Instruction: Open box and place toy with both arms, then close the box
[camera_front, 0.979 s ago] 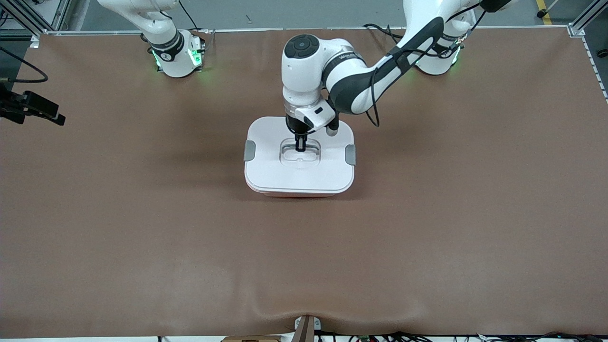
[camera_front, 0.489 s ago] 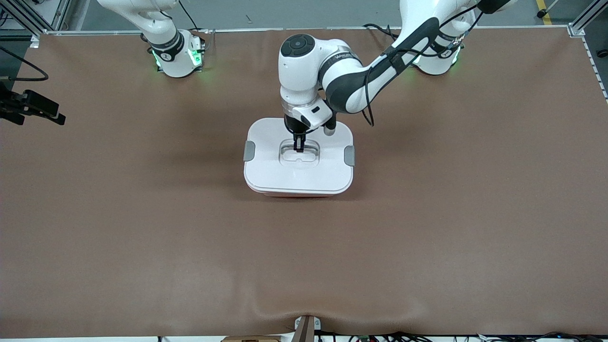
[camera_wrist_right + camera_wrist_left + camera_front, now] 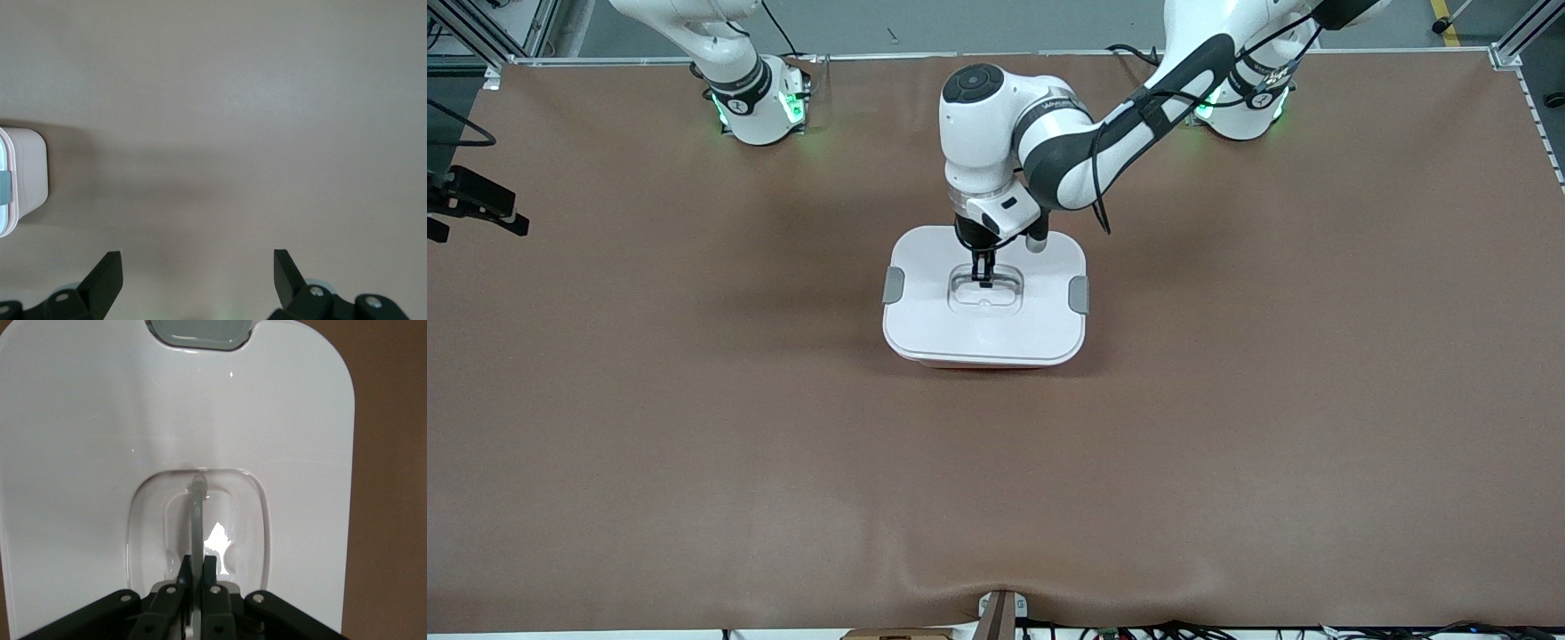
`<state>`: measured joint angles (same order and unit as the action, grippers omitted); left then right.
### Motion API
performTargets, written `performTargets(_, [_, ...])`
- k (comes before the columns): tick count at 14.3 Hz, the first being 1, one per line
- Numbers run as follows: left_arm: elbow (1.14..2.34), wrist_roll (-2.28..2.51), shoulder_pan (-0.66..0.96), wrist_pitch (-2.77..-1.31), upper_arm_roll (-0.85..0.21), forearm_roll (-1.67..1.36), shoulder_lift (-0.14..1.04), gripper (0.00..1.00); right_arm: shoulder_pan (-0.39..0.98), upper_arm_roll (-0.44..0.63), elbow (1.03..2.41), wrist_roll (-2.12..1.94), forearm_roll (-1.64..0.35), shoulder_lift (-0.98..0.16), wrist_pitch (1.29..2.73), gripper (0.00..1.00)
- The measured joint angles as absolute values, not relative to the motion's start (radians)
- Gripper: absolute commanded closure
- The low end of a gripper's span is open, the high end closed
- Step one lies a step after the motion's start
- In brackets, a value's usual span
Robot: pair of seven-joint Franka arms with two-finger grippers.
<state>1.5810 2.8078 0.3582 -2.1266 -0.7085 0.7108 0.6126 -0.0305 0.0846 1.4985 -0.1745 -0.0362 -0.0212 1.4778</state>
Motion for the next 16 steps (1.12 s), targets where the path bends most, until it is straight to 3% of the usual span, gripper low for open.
performTargets(5, [1.577,2.813,0.415,-2.127,-0.655,0.715,0.614,1.0,-0.033,0.087,1.49,-0.174,-0.025,-0.035,1.478,0.0])
performTargets(16, [1.575,2.823,0.42,-2.12,-0.65,0.715,0.619,1.0,-0.036,0.088,1.486,-0.176,-0.022,-0.058,1.479,0.0])
